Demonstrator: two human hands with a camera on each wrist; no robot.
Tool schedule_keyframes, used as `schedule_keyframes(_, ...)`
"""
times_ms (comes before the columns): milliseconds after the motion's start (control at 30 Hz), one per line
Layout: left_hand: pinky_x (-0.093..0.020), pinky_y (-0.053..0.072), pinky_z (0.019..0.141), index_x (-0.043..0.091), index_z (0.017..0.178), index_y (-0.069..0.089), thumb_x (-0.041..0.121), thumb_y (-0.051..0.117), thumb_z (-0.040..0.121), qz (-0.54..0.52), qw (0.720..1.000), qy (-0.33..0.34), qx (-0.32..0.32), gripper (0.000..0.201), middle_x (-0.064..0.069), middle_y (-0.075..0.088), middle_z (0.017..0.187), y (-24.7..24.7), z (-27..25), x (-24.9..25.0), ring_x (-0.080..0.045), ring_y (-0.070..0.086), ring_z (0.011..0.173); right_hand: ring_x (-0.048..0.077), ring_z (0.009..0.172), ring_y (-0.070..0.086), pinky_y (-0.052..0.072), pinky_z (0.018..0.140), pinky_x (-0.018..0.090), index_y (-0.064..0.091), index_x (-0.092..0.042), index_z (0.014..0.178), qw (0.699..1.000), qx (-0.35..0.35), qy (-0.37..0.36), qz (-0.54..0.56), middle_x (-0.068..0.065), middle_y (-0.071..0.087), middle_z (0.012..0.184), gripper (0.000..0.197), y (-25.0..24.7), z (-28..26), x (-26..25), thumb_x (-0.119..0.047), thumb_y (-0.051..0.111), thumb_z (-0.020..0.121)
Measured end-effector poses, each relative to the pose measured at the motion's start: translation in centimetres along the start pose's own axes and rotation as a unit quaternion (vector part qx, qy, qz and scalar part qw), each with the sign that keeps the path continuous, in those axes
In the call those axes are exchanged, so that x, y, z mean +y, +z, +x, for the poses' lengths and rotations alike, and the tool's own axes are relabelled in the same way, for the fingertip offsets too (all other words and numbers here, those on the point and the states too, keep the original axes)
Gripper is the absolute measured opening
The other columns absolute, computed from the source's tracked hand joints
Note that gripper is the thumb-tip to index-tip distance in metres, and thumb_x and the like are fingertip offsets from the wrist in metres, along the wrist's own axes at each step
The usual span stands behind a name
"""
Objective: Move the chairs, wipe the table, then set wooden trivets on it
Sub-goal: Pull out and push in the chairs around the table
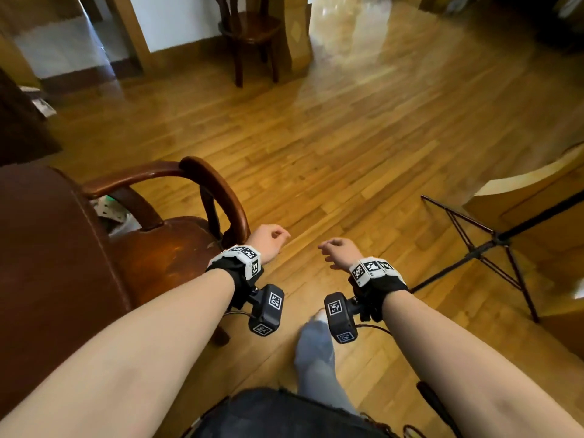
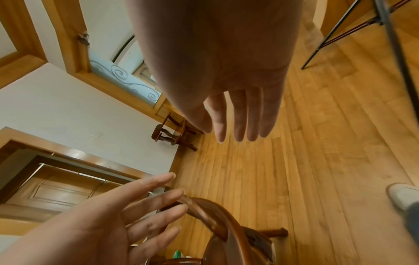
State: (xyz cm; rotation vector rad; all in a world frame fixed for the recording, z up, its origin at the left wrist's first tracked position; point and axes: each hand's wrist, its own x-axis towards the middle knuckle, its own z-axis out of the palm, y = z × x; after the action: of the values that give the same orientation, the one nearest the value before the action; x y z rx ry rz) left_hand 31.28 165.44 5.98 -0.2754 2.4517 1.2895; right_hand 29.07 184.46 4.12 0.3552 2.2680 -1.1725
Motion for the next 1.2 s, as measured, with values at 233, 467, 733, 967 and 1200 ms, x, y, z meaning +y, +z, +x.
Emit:
schedule_keyframes(233, -0.037, 0.050, 0.069, 0.036, 0.072, 0.060, 0.025, 0.050, 0.095, -0.058, 0.992, -0.066, 0.089, 0.027, -0.007, 0.072, 0.097, -1.4, 14.6, 3.1, -0.038, 0.068, 0.085, 0.020, 0.078, 0.055, 0.041, 0.059, 0.023, 0.059, 0.002, 0.118, 0.996, -0.083, -0.018, -0.028, 0.010, 0.060, 0.097, 0.031, -7.6, 15.3, -7.9, -0.017, 0.047, 0.098)
schedule_keyframes(467, -0.032, 0.043, 0.062, 0.028, 0.077, 0.063, 0.016, 0.047, 0.095, -0.122, 0.968, -0.131, 0.178, 0.027, -0.008, 0.068, 0.102, -5.6, 23.7, 5.0, -0.024, 0.057, 0.073, 0.011, 0.063, 0.052, 0.041, 0.058, 0.022, 0.059, 0.000, 0.117, 0.977, -0.178, -0.062, -0.098, 0.013, 0.061, 0.099, 0.030, -8.9, 28.0, -18.8, -0.017, 0.042, 0.100)
schedule_keyframes(733, -0.041, 0.055, 0.063, 0.004, 0.117, 0.055, 0.011, 0.046, 0.097, -0.212, 0.923, -0.170, 0.273, 0.023, -0.003, 0.061, 0.081, -15.0, 36.0, 3.6, -0.026, 0.060, 0.067, 0.012, 0.062, 0.049, 0.038, 0.056, 0.021, 0.058, -0.001, 0.118, 0.948, -0.259, -0.107, -0.151, 0.013, 0.058, 0.099, 0.030, -4.8, 39.9, -32.9, -0.018, 0.040, 0.101)
schedule_keyframes(967, -0.009, 0.047, 0.048, 0.004, 0.098, 0.071, 0.010, 0.057, 0.092, -0.212, 0.922, -0.154, 0.285, 0.016, -0.004, 0.067, 0.085, -26.6, 45.7, 5.5, -0.008, 0.055, 0.060, 0.012, 0.061, 0.049, 0.035, 0.055, 0.021, 0.056, 0.004, 0.123, 0.935, -0.285, -0.121, -0.171, 0.024, 0.063, 0.114, 0.036, -3.2, 50.6, -46.3, -0.018, 0.037, 0.102)
schedule_keyframes(1200, -0.022, 0.042, 0.056, 0.008, 0.085, 0.071, 0.024, 0.047, 0.098, -0.227, 0.890, -0.170, 0.358, 0.032, 0.004, 0.062, 0.068, -36.2, 56.6, 4.7, -0.010, 0.055, 0.059, 0.012, 0.059, 0.047, 0.033, 0.052, 0.021, 0.058, -0.013, 0.088, 0.898, -0.350, -0.168, -0.207, -0.001, 0.053, 0.074, 0.023, 1.3, 60.6, -58.6, -0.013, 0.038, 0.099)
